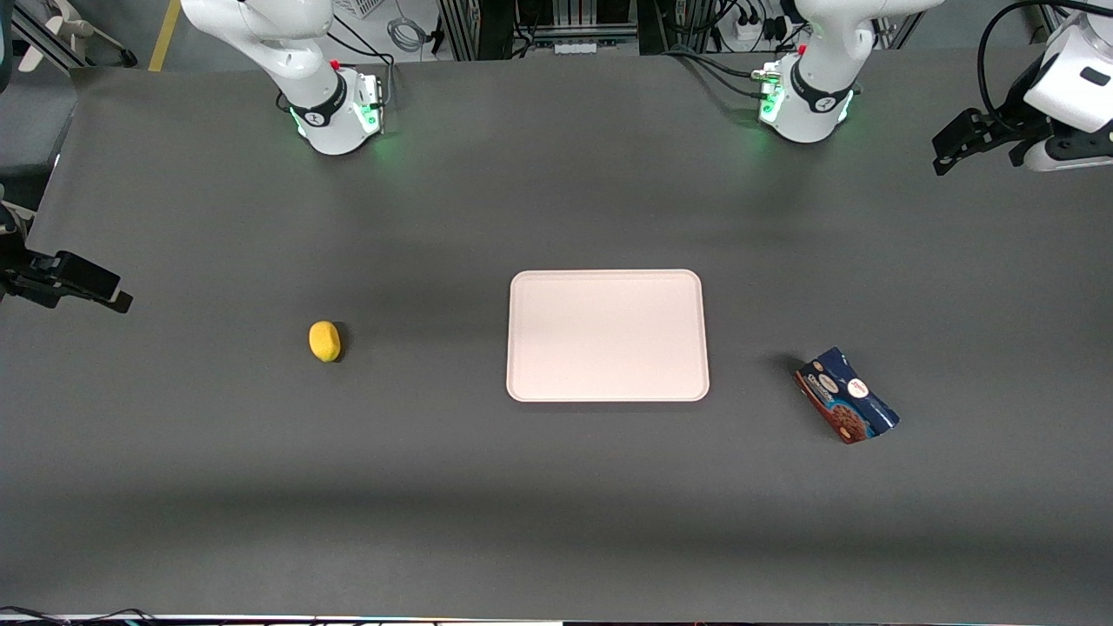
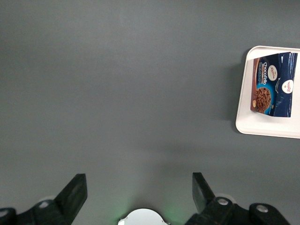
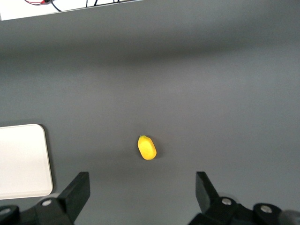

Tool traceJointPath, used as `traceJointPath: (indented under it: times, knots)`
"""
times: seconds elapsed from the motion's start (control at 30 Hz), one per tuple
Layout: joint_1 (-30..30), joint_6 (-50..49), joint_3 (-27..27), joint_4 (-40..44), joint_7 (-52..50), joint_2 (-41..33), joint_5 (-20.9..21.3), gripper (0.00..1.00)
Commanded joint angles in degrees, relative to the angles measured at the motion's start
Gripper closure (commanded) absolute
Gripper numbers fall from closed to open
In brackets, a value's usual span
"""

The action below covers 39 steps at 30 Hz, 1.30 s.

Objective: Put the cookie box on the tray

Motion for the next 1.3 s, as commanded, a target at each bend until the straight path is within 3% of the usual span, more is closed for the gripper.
traceJointPath:
  times: [0.0, 0.4, 0.77, 1.27]
  knots:
    - [0.0, -0.3, -0.1, 1.4, -0.3, -0.1, 0.3, 0.00]
    - [0.0, -4.9, -0.2, 11.5, -2.7, 6.6, -0.3, 0.00]
    - [0.0, -3.4, -0.8, 16.6, -12.7, 17.4, -0.8, 0.00]
    - [-0.1, 15.2, -0.7, 18.8, -19.7, 35.4, -0.7, 0.00]
